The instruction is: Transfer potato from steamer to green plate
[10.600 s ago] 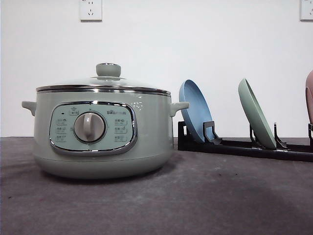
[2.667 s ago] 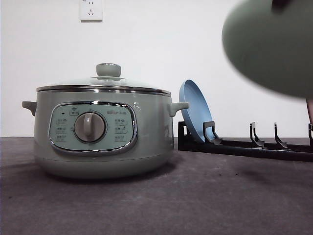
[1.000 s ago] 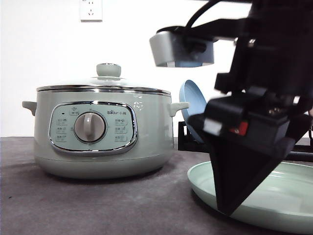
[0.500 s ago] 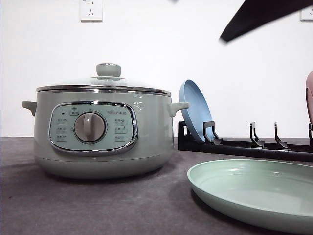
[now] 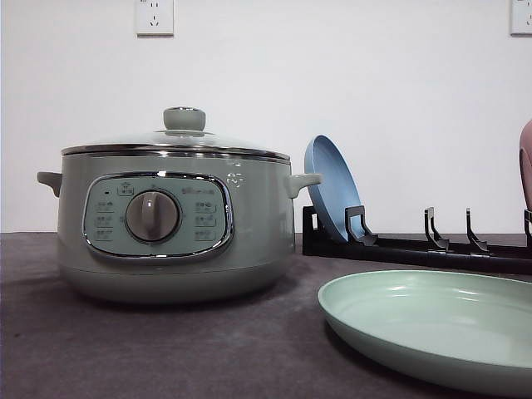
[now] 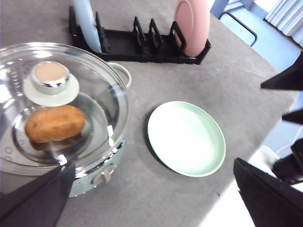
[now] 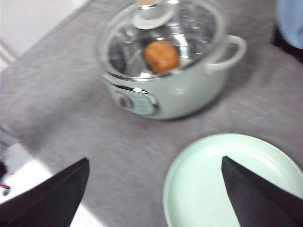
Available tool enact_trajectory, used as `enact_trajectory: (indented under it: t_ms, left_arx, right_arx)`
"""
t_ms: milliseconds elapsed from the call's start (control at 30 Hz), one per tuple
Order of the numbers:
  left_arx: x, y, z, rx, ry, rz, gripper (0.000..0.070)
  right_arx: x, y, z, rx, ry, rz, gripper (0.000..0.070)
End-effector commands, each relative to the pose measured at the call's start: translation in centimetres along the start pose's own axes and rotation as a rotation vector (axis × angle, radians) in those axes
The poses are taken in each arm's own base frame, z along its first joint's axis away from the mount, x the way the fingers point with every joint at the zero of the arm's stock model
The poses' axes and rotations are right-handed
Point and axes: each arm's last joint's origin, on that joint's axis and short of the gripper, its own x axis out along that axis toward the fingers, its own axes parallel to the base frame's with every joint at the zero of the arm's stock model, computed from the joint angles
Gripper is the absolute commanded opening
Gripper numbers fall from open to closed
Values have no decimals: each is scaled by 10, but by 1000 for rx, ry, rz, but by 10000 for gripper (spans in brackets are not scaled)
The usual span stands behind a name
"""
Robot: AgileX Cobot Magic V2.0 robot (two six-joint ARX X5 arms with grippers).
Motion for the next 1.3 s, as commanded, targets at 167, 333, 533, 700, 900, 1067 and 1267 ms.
enact_trajectory:
  t_ms: [167,333,533,700,900,1067,1267]
  left_arx:
    - [6,0,8,46,4,-16,700]
    - [15,4,10,21,29,-16,700]
    - [23,9,13,1,41,-15,700]
    - [24,9,14,-7,29,-6,700]
    - [28,15,16,-54,42,112,700]
    - [43,23,29,-77,90,158,700]
    - [70,38,62,-102,192,255,700]
  right_arx:
    - [-23,-6,-5,6,-38,-9,561]
    - [-31,-6,-8,-3,-56,21,562]
    - [-32,-5,-9,-26,-44,55,592]
    - [-32,-5,-9,-26,-37,67,633]
    - [-36,-4,-5,-26,-63,62,633]
    - [-46,-3,3,-41,-129,3,633]
    - [-55,-3,9,-58,-183,-53,632]
